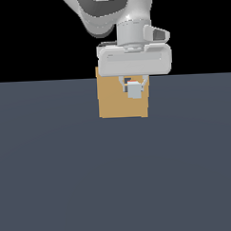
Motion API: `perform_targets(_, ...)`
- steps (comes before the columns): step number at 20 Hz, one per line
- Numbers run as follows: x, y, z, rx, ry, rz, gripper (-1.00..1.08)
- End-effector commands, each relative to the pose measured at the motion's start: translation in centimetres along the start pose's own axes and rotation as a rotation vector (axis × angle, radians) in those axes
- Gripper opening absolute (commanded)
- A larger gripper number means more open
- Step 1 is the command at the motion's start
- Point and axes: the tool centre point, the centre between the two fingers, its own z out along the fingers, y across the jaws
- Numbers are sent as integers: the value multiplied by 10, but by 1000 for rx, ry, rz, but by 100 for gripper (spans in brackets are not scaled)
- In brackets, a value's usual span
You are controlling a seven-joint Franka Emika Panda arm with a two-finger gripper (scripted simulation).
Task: Insert the peg into the horizontal hole in a box.
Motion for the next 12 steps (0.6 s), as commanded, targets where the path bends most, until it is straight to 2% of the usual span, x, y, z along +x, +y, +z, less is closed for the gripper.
perform_targets(1,12,-4,-7,-2,0,-17,-100)
perform_targets(12,15,-3,-9,-3,2,-22,-100)
